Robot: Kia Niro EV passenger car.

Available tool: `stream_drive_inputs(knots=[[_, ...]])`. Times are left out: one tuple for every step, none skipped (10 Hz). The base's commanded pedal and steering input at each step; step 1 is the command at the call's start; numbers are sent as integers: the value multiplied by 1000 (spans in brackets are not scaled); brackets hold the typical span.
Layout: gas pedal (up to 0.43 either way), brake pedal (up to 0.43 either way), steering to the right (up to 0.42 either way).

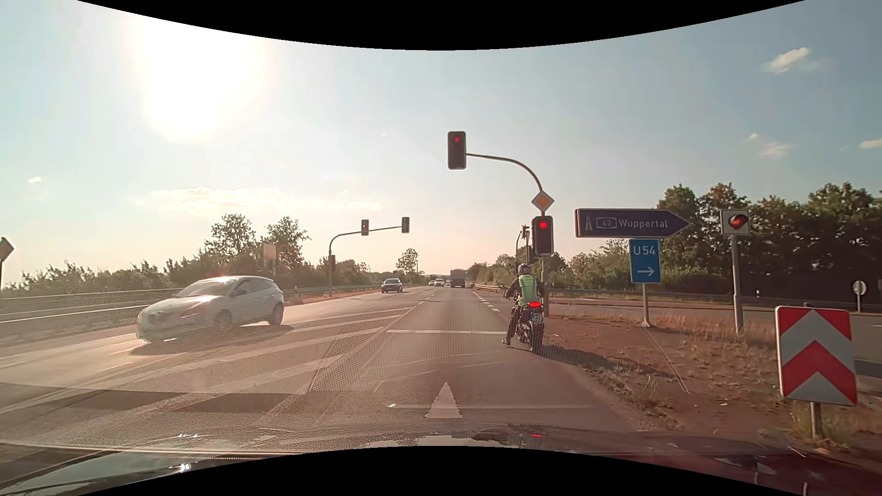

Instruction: Follow the waypoints while adhering to traffic rules and regulations

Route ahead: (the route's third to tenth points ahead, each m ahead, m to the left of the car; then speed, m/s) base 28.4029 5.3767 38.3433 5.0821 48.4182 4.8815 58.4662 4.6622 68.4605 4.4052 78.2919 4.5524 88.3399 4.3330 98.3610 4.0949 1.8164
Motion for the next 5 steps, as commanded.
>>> stream_drive_inputs(knots=[[0,0,8],[0,0,8],[0,0,8],[0,0,10],[0,0,11]])
